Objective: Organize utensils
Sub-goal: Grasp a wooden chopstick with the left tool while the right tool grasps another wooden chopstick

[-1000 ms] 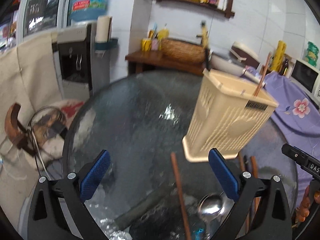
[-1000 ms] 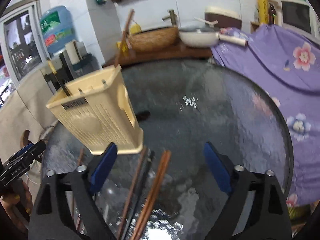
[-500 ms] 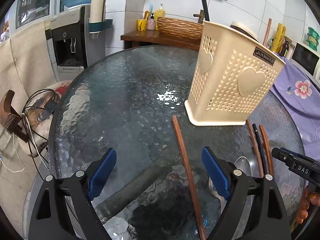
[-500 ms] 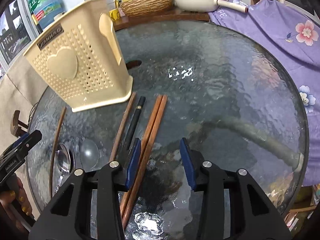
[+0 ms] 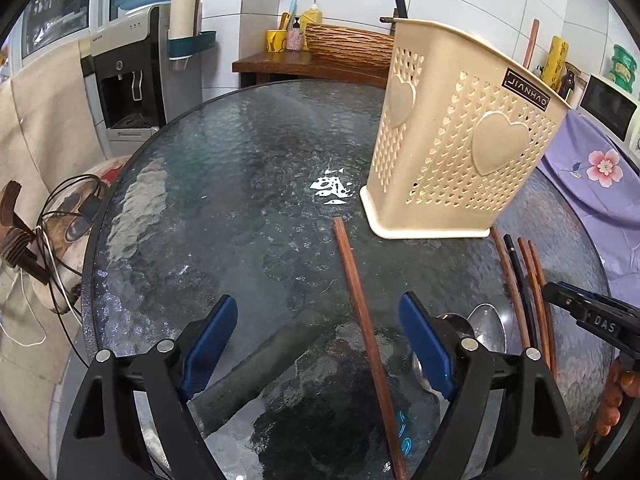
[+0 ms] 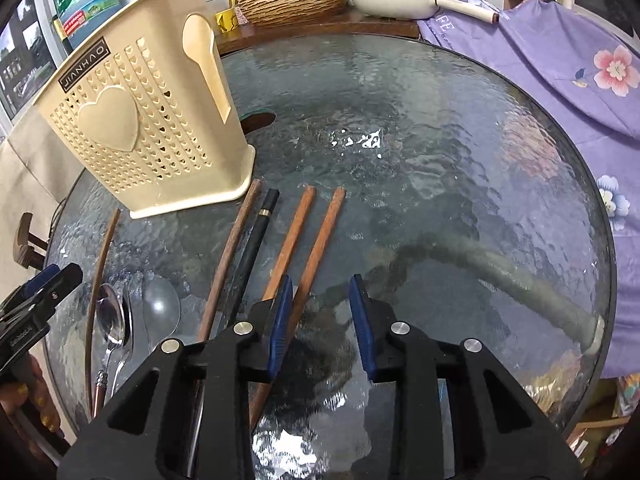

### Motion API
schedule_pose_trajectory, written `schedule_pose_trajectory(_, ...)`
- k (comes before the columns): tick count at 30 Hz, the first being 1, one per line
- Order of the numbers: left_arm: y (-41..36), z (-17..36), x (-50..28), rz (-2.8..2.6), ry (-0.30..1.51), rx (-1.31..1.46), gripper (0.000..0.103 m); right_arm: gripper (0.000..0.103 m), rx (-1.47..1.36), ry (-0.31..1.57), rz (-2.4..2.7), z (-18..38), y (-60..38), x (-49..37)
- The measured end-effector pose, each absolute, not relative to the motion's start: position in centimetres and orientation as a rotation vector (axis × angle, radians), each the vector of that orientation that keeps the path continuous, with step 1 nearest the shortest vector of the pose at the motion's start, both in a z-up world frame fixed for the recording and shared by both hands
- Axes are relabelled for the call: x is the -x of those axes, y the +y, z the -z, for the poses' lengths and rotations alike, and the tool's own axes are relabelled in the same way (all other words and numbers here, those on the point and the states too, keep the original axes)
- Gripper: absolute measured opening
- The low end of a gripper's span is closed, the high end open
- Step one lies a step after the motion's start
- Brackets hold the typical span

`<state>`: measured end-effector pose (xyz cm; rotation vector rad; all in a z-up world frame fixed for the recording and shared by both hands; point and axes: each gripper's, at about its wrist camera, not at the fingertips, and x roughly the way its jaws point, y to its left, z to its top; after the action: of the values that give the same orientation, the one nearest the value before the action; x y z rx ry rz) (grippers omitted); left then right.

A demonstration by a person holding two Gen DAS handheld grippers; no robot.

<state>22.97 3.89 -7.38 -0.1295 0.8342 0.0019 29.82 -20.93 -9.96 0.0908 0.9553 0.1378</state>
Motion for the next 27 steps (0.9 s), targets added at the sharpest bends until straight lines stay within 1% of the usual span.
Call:
schedule_pose_trajectory(1,3.7,7.4,-23.2,0.003,0.837,0.124,0.076,0.03,-0.085,0.957,-0.138,9.9,-20.7,-30.1)
schedule_pose_trajectory(3,3.3,7.4,-23.7,0.012,0.849,0.107,0.069,0.03,-0.078,0.959,-0.136,9.9,-20.5,-30.5)
schedule_pose_trajectory(4,3.2,7.4,-24.0,0.015,0.853,0.101,0.067,0.029,-0.068,0.96,-0.134,9.9,-20.2,-30.8)
schedule_pose_trajectory(10,2.2,7.6,-26.2,0.03,0.89,0.046,0.053,0.022,-0.016,0.967,-0.133,9.8,-19.0,-32.2)
schedule_pose_trajectory(12,1.8,7.9,-26.9,0.031,0.913,0.032,0.045,0.019,-0.01,0.97,-0.129,9.8,-18.9,-32.5)
schedule_pose_trajectory(14,1.8,8.3,-27.3,0.032,0.93,0.037,0.039,0.016,-0.002,0.972,-0.124,9.9,-18.8,-32.8)
schedule_pose_trajectory(20,1.4,8.6,-27.9,0.031,0.94,0.008,0.033,0.011,-0.007,0.974,-0.12,9.8,-18.9,-34.0)
schedule_pose_trajectory(22,1.1,8.6,-28.3,0.029,0.945,-0.017,0.026,0.01,-0.012,0.972,-0.12,9.8,-19.0,-34.4)
schedule_pose_trajectory(24,1.1,8.6,-28.5,0.035,0.949,-0.014,0.017,0.01,-0.023,0.971,-0.125,9.8,-19.1,-34.6)
schedule_pose_trajectory(27,1.3,8.6,-28.8,0.041,0.95,-0.006,0.01,0.008,-0.026,0.969,-0.129,9.8,-19.2,-34.9)
